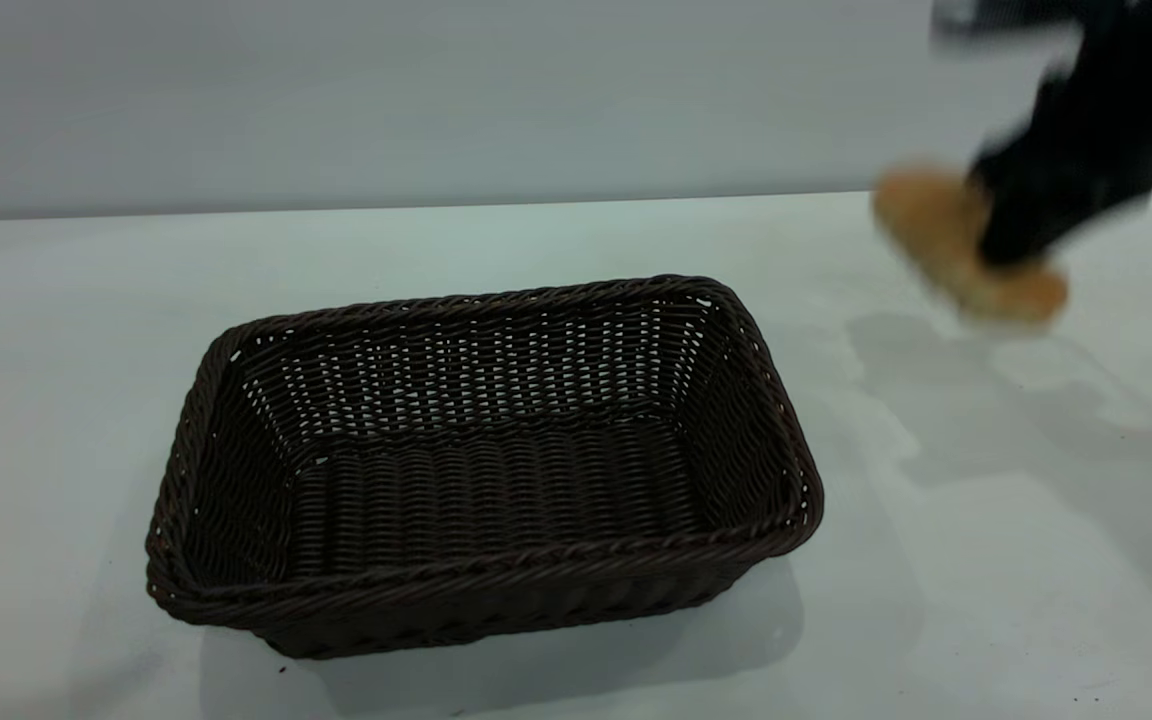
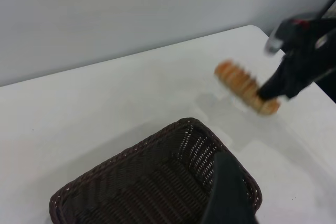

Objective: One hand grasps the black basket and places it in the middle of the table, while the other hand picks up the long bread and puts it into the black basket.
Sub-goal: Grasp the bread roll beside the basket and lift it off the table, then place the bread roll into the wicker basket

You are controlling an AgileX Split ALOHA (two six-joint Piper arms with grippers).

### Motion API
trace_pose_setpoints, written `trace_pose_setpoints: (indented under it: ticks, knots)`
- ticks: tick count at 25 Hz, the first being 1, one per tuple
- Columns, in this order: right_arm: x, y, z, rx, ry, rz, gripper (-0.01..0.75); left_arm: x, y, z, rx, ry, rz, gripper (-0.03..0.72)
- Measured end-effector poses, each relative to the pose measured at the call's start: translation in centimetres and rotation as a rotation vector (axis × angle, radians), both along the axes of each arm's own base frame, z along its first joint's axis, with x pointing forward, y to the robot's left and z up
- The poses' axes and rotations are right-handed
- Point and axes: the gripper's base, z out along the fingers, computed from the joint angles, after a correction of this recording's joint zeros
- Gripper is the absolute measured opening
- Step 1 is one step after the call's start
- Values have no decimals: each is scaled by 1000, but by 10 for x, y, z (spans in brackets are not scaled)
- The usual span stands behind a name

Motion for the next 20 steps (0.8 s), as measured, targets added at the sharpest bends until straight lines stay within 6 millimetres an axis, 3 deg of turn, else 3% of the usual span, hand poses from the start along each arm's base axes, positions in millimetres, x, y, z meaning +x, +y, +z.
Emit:
trace_pose_setpoints:
  ticks: [4,8,10,13,20]
  knots:
    - [-22,32,53,39,-85,94,31,0,0,0,-1,0,0,575]
    - [-53,100,72,76,-111,285,31,0,0,0,-1,0,-1,574]
    - [-68,134,68,86,-103,373,31,0,0,0,-7,1,-3,573]
    - [-80,164,51,83,-73,439,31,-1,-1,0,-12,5,-11,573]
    - [-71,178,-14,29,51,441,31,-2,-2,-1,-11,19,-28,573]
